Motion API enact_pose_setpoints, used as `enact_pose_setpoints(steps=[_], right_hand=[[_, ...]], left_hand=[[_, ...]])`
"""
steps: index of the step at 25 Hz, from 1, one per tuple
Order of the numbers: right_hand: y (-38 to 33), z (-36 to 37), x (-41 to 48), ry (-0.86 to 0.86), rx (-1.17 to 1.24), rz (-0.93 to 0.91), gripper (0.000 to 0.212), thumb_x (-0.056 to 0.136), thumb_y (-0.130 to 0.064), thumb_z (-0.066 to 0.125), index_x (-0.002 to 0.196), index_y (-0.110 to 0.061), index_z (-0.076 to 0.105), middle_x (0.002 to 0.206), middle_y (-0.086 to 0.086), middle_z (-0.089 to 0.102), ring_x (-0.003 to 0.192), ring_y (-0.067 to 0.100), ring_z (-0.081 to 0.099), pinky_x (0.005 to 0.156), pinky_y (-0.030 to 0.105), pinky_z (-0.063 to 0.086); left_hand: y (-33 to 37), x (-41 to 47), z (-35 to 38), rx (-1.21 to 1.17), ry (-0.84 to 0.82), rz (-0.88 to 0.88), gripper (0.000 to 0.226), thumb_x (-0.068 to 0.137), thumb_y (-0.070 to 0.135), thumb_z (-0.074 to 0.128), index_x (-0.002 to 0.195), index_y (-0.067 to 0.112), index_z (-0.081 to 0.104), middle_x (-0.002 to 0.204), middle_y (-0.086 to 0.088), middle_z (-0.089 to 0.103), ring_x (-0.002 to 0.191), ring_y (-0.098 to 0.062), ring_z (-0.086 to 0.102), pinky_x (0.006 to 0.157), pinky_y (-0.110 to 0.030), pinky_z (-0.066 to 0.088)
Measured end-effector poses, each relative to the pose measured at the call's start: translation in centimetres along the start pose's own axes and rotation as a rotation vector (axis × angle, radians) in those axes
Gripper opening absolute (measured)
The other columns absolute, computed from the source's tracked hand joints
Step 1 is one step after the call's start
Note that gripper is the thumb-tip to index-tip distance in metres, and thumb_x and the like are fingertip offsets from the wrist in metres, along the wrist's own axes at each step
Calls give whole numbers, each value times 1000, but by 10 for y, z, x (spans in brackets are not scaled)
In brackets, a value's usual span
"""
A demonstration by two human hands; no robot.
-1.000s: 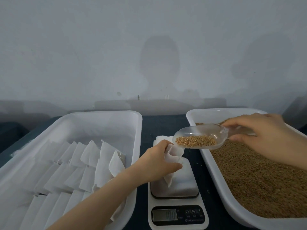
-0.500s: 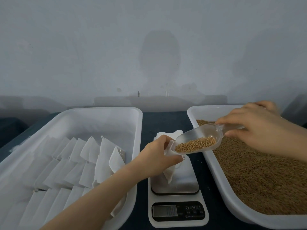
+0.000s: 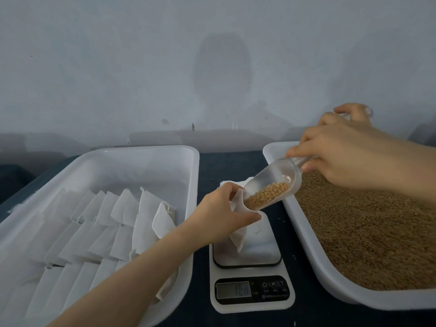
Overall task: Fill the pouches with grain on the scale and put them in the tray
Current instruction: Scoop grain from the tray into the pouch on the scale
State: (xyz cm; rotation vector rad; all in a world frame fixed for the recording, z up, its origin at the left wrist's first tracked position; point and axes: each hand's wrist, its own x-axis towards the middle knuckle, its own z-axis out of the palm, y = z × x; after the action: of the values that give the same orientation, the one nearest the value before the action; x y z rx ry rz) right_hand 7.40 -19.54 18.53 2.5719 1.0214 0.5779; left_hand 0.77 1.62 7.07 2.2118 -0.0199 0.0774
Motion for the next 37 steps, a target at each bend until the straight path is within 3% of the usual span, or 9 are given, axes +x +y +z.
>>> enact_pose_setpoints(steps=[9, 14, 16, 19, 21, 25, 29, 32, 37], right_hand=[[-22, -18, 0, 130, -249, -96, 23, 88, -28, 55, 106, -39, 64, 95, -10, 61, 100, 22, 47, 95, 46, 4], [-28, -17, -6, 157, -292, -107, 28, 75, -14, 67, 95, -33, 69, 84, -8, 62, 91, 23, 50, 98, 47, 8], [-24, -13, -9, 176, -258, -115, 25, 69, -12, 73, 89, -28, 72, 78, -5, 63, 87, 25, 52, 98, 47, 11], [-16, -4, -14, 158, -149, -72, 24, 71, -14, 76, 91, -27, 73, 81, -3, 66, 89, 27, 54, 98, 46, 12], [-14, 3, -18, 161, -67, -58, 24, 73, -16, 77, 95, -27, 73, 84, -3, 68, 90, 28, 55, 97, 46, 13], [-5, 20, -30, 211, 87, -26, 28, 73, -18, 77, 99, -27, 73, 88, -4, 71, 87, 29, 57, 95, 45, 19], [20, 45, -44, 234, 206, 266, 29, 83, -34, 63, 111, -30, 67, 102, -3, 70, 92, 27, 59, 92, 42, 29], [39, 76, -51, 62, 400, 522, 26, 88, -34, 56, 110, -24, 64, 101, 1, 67, 80, 22, 60, 76, 38, 48], [44, 122, -66, -272, 575, 703, 17, 90, -29, 60, 93, -12, 62, 76, 1, 63, 65, 14, 59, 52, 26, 41]], left_hand=[[1, 1, 0, 48, 17, -19, 63, 70, 53, 74, 122, 30, 47, 112, 15, 57, 98, -7, 59, 85, -28, 54], [0, 1, -2, 37, -53, -30, 63, 72, 49, 75, 122, 30, 43, 114, 13, 56, 102, -8, 58, 88, -28, 52], [-2, 3, -5, 37, -160, -39, 58, 78, 41, 74, 125, 28, 42, 117, 11, 57, 106, -8, 57, 92, -27, 50], [-7, 8, -10, 40, -212, -53, 42, 90, 7, 56, 128, 23, 47, 121, 7, 60, 113, -14, 57, 99, -31, 47], [-8, 7, -9, 33, -135, -46, 36, 93, 1, 45, 117, 27, 51, 112, 9, 64, 107, -13, 59, 89, -20, 49], [-5, 5, -3, 195, 7, -4, 4, 95, 27, 53, 93, 29, 55, 91, 15, 62, 83, -3, 58, 61, -3, 36], [-5, 2, -1, 285, 8, 48, 21, 91, 31, 55, 73, 32, 45, 78, 14, 56, 68, -4, 52, 49, -8, 35], [-3, 0, -2, 258, 54, 75, 20, 88, 27, 56, 71, 29, 45, 70, 13, 57, 61, -6, 50, 52, -3, 37], [0, -2, -2, 155, 153, 77, 22, 87, 25, 59, 69, 29, 45, 59, 16, 57, 53, -2, 53, 48, -5, 37]])
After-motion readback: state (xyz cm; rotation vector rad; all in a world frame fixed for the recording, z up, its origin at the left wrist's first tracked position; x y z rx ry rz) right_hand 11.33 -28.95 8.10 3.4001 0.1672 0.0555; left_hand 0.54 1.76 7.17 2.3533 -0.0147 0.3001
